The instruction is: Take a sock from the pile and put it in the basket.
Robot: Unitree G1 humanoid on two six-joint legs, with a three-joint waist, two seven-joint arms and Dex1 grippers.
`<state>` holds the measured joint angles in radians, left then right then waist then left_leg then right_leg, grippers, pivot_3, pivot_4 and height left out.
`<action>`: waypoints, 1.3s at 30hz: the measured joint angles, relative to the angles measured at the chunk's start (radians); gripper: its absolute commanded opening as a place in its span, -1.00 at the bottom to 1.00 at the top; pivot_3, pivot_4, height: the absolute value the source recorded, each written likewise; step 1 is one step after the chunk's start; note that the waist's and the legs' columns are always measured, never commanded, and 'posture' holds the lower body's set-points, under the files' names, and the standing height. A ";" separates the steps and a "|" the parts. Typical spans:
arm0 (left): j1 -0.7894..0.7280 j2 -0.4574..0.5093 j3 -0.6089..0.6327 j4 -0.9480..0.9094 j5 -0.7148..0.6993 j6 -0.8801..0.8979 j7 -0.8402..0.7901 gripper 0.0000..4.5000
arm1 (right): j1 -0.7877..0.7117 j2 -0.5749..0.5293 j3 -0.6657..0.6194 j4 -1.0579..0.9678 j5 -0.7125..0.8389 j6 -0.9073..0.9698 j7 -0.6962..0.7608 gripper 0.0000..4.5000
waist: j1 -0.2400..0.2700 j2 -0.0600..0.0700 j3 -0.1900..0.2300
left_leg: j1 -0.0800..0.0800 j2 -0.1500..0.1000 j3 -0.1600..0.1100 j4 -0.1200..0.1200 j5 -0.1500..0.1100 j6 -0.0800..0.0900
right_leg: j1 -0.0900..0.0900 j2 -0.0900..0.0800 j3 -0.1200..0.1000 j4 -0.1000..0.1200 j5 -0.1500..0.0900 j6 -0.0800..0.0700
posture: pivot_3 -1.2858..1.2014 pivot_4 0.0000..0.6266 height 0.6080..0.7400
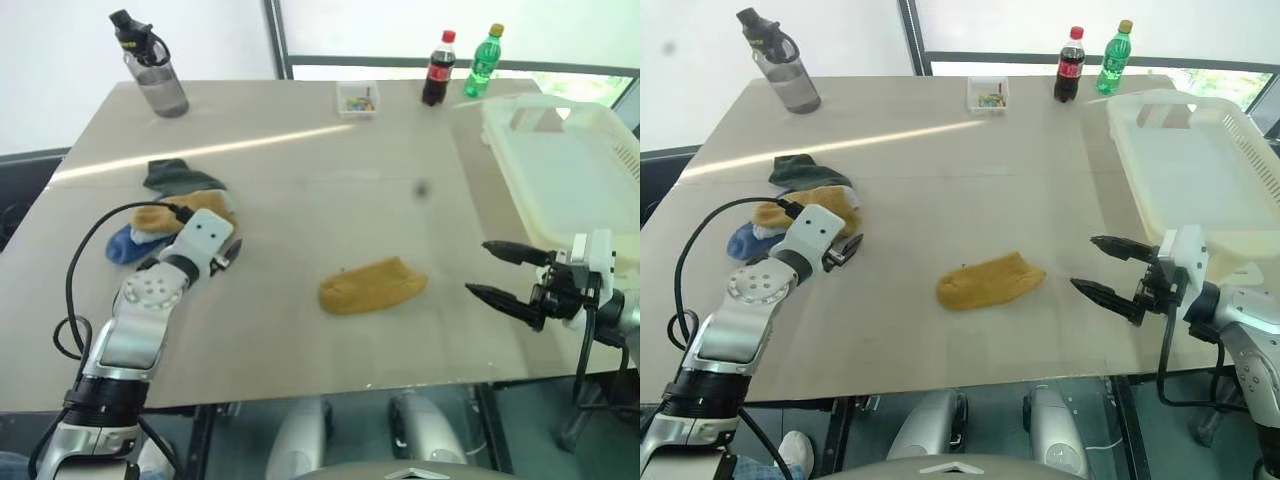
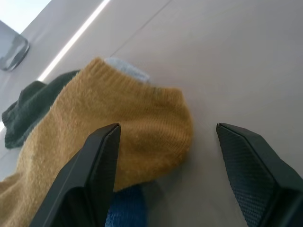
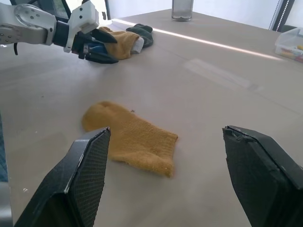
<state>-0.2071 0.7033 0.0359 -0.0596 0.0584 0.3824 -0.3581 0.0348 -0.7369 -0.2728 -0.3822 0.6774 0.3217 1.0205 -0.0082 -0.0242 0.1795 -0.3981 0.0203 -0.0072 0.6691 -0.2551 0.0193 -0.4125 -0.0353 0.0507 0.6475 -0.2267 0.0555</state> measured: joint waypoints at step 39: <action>-0.089 -0.120 0.097 0.138 -0.062 0.023 -0.007 0.62 | 0.011 0.018 -0.001 0.008 -0.007 -0.021 -0.007 0.72 | 0.002 0.004 -0.003 | 0.004 -0.002 0.001 0.001 0.000 0.000 | 0.000 0.000 0.002 0.008 0.000 0.000 | 0.03 -0.52 1.00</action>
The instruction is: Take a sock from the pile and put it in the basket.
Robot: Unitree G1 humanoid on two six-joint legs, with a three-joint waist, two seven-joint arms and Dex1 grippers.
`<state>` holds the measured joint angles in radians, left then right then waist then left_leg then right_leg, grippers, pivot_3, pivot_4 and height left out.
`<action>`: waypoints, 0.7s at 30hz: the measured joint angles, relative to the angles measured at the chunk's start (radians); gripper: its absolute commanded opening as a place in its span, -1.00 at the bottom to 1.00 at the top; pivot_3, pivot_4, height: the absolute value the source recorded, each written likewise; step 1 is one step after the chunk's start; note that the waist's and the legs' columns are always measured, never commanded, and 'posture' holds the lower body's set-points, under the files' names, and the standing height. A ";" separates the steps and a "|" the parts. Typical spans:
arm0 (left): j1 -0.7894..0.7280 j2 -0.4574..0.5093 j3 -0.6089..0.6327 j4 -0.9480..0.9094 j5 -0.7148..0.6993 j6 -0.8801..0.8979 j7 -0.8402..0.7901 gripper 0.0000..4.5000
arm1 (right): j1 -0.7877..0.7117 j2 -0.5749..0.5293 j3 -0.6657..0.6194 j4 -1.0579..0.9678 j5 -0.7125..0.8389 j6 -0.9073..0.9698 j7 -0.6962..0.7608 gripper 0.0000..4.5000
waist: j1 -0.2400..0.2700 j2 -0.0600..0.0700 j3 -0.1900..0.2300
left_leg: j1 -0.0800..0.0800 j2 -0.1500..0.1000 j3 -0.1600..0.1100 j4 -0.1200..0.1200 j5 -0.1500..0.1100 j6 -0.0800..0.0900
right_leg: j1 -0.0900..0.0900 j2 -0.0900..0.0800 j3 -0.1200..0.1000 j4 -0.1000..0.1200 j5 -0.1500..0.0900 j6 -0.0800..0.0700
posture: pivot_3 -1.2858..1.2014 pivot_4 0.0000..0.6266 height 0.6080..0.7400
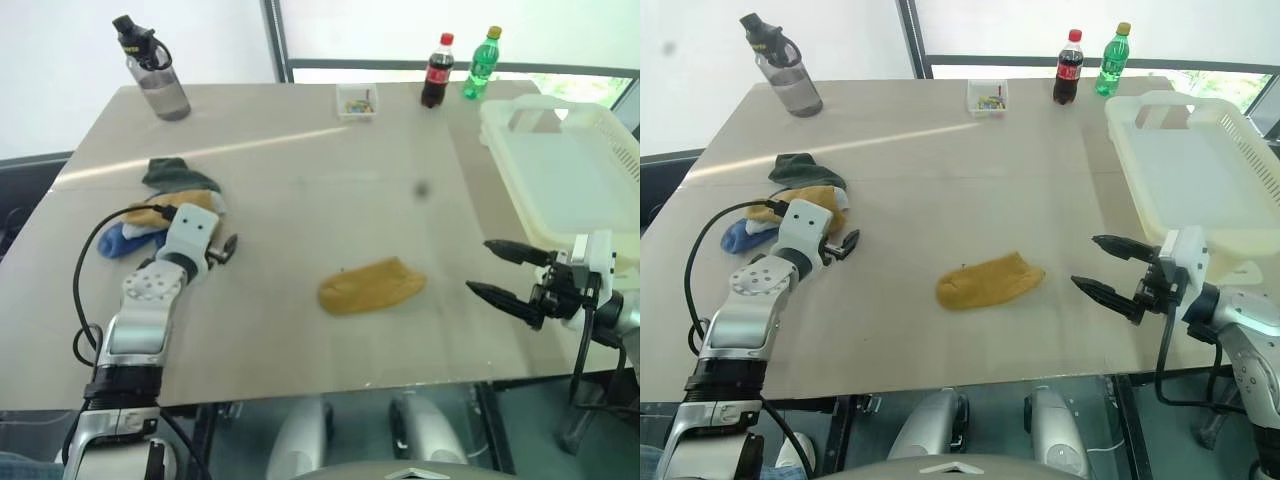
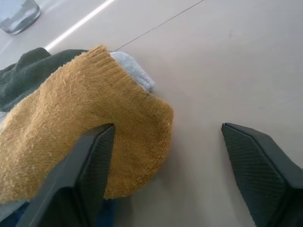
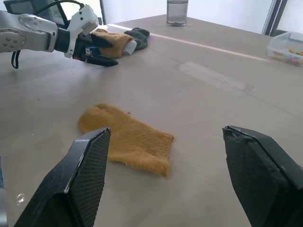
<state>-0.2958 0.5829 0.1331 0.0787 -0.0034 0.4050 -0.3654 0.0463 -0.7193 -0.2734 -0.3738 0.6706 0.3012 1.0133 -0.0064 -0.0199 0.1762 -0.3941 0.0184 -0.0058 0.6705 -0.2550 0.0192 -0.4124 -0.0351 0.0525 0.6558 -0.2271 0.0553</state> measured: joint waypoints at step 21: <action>-0.116 -0.136 0.097 0.083 -0.101 0.230 0.067 -0.87 | 0.013 0.008 0.000 0.000 -0.003 0.000 -0.009 0.72 | -0.007 0.009 -0.013 | 0.004 -0.002 0.001 0.000 0.000 0.000 | 0.002 0.001 0.001 0.002 0.000 0.001 | 0.03 -0.52 1.00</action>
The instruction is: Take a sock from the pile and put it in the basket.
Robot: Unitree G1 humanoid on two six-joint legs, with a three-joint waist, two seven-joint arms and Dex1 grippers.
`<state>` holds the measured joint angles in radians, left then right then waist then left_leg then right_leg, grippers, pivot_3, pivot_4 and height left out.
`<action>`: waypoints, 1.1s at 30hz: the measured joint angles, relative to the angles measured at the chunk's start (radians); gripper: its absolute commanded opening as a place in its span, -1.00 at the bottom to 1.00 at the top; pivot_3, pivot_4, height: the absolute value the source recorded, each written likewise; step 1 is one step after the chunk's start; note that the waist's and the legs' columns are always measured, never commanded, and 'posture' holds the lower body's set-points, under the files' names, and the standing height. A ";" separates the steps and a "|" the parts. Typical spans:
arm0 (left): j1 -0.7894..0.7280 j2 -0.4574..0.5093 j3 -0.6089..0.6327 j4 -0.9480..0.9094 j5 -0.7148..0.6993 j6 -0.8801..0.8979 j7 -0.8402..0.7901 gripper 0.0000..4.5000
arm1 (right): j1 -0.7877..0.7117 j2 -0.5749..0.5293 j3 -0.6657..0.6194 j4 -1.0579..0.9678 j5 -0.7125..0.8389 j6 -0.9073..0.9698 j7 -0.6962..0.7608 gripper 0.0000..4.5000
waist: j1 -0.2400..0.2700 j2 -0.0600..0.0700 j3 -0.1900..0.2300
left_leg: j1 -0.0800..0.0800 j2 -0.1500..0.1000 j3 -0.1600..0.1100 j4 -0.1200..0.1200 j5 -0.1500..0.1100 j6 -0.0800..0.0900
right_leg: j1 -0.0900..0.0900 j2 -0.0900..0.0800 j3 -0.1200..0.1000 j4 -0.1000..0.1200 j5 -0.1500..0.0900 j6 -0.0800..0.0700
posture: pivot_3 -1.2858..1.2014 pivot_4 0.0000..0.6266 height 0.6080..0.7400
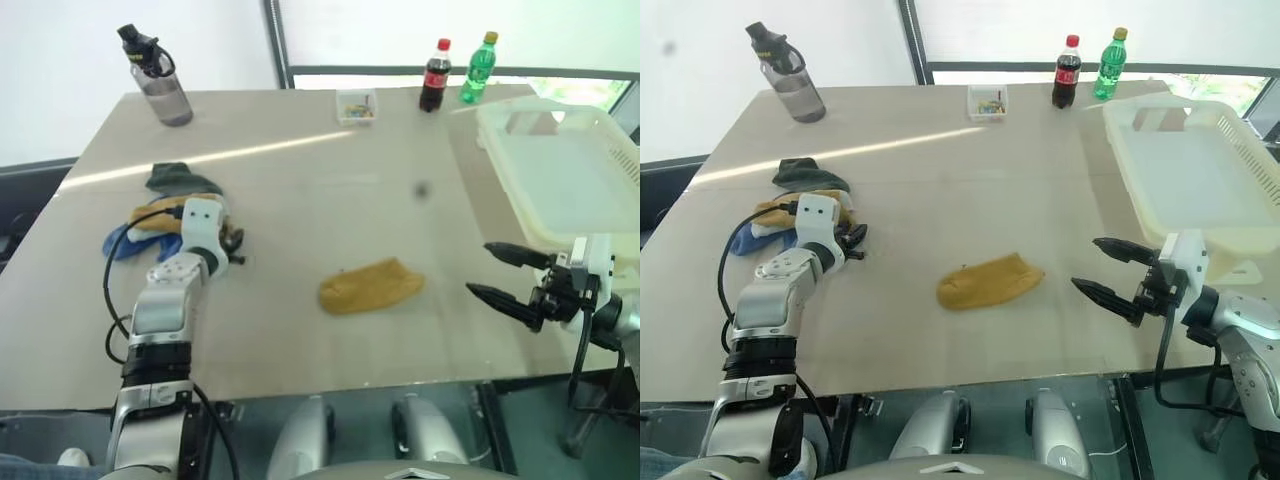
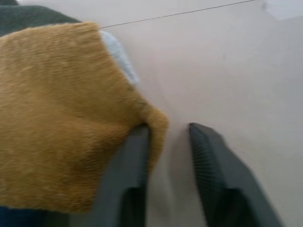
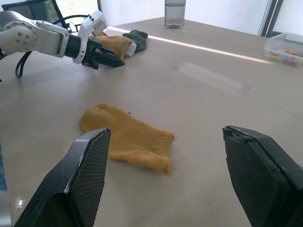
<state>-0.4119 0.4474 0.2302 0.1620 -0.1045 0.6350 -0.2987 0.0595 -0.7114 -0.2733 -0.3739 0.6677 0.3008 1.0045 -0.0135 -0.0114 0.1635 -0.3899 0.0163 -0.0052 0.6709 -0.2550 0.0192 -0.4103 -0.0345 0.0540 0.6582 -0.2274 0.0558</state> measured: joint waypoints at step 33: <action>0.050 -0.263 -0.021 -0.466 -0.467 0.628 -0.063 -0.98 | 0.001 0.009 0.000 0.000 -0.011 -0.001 -0.011 0.72 | -0.001 -0.005 0.002 | -0.005 -0.001 -0.003 0.000 0.000 0.000 | -0.002 0.000 -0.002 -0.005 0.000 0.000 | 0.03 -0.52 1.00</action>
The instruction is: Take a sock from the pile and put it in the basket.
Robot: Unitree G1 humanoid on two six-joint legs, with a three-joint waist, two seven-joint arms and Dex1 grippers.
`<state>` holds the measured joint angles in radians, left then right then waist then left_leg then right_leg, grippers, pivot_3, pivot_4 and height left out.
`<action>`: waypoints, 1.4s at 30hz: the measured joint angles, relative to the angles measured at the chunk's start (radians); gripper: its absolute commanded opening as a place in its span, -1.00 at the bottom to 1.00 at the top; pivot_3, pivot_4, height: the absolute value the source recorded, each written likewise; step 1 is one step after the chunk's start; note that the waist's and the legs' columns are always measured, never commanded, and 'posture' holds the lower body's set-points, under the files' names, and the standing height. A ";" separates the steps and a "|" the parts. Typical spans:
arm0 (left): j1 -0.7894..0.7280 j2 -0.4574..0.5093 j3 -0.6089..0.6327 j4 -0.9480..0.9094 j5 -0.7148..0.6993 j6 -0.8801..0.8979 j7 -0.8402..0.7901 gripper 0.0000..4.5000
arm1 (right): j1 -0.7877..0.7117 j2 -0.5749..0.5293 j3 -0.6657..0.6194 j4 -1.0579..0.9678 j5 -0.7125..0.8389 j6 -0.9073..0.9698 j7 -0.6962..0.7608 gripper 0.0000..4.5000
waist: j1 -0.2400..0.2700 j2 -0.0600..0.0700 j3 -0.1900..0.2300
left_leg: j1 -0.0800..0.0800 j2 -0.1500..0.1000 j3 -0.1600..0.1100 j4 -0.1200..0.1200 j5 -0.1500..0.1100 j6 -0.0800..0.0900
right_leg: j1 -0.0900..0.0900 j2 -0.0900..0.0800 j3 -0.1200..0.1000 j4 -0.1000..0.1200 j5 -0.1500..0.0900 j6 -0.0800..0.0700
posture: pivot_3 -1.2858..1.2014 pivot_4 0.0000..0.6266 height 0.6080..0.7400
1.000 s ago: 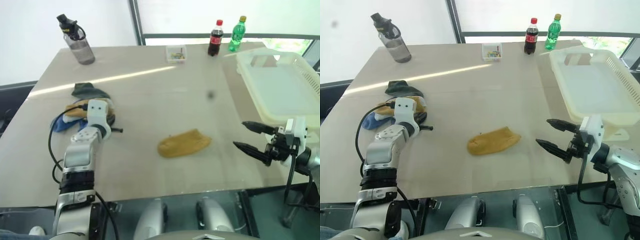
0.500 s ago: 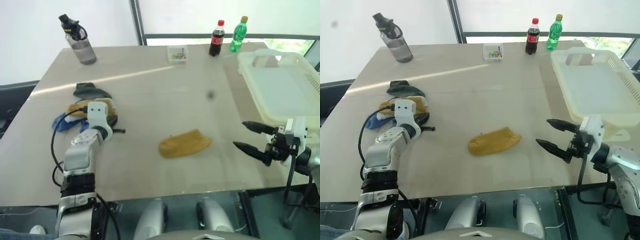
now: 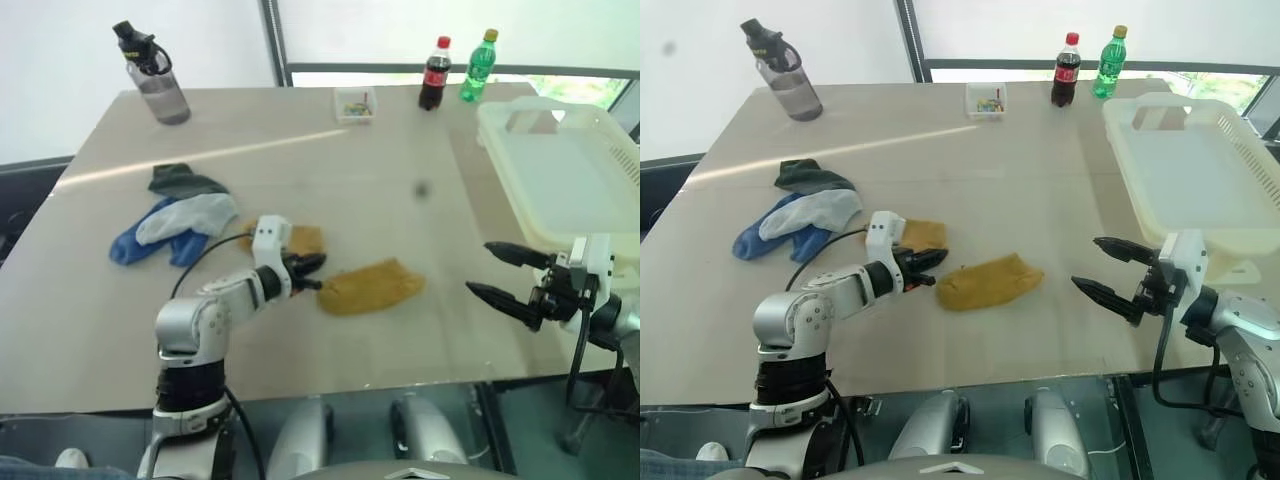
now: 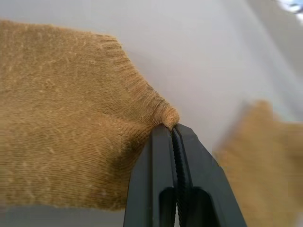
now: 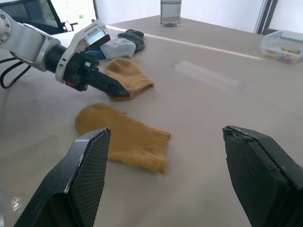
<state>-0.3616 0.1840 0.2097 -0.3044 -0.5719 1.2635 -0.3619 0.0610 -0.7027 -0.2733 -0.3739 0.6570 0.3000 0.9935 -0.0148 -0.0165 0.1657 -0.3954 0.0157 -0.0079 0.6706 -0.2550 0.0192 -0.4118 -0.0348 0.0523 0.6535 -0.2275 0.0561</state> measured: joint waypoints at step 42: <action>-0.234 -0.263 -0.134 0.415 -0.010 -0.284 0.006 0.55 | -0.076 0.056 0.100 0.031 -0.187 0.008 -0.180 0.72 | 0.002 -0.004 0.003 | -0.004 -0.002 -0.001 -0.002 0.000 0.000 | 0.000 0.000 -0.001 -0.008 0.001 0.000 | 0.03 -0.52 1.00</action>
<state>-0.5958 -0.0787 0.0757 0.1111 -0.5815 0.9796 -0.3564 -0.0153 -0.6466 -0.1738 -0.3433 0.4705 0.3076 0.8138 -0.0128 -0.0208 0.1689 -0.3991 0.0141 -0.0093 0.6688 -0.2550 0.0193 -0.4118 -0.0351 0.0514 0.6456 -0.2268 0.0562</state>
